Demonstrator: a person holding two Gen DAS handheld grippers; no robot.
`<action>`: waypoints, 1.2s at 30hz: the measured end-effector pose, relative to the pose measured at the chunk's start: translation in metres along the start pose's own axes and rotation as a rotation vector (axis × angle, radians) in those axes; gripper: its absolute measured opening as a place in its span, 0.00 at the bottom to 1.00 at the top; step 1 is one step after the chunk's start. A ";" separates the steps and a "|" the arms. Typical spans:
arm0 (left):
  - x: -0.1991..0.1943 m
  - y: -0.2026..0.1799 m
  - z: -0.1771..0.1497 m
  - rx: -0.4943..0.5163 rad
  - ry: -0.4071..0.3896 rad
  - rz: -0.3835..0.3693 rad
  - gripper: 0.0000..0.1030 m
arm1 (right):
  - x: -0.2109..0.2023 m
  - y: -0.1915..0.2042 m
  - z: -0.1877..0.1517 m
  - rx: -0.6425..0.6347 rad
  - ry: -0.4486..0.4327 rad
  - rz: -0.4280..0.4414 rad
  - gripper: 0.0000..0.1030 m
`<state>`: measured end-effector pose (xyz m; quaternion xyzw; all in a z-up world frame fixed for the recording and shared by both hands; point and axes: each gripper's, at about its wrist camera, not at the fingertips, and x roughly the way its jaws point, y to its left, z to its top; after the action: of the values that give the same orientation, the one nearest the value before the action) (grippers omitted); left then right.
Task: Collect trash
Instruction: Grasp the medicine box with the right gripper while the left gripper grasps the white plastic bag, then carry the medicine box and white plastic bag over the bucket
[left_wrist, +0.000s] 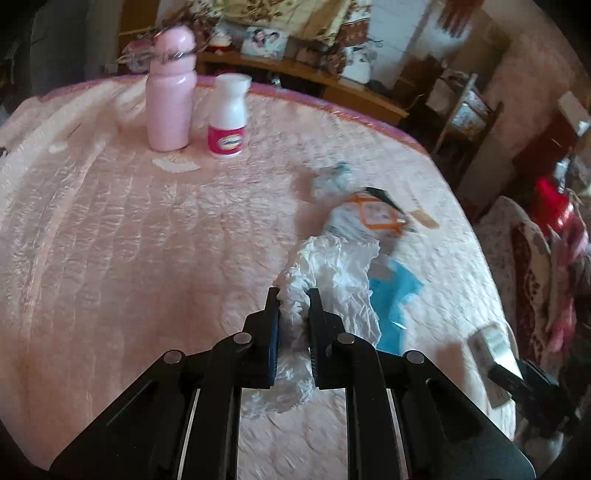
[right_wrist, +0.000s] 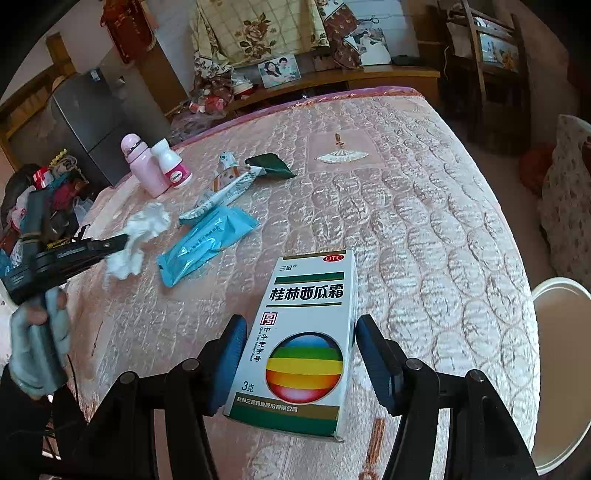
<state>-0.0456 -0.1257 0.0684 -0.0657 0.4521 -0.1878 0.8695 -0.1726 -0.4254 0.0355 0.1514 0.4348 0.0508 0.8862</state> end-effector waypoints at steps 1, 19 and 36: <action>-0.005 -0.006 -0.003 0.012 -0.004 -0.010 0.11 | -0.002 0.001 -0.001 -0.001 -0.003 -0.001 0.58; -0.005 -0.105 -0.051 0.172 0.036 -0.093 0.11 | -0.024 -0.025 -0.036 0.009 0.075 -0.062 0.53; -0.007 -0.171 -0.061 0.262 0.028 -0.155 0.11 | -0.053 -0.033 -0.044 -0.056 0.004 -0.143 0.52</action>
<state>-0.1443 -0.2774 0.0870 0.0162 0.4295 -0.3127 0.8471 -0.2415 -0.4589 0.0397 0.0950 0.4449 0.0000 0.8905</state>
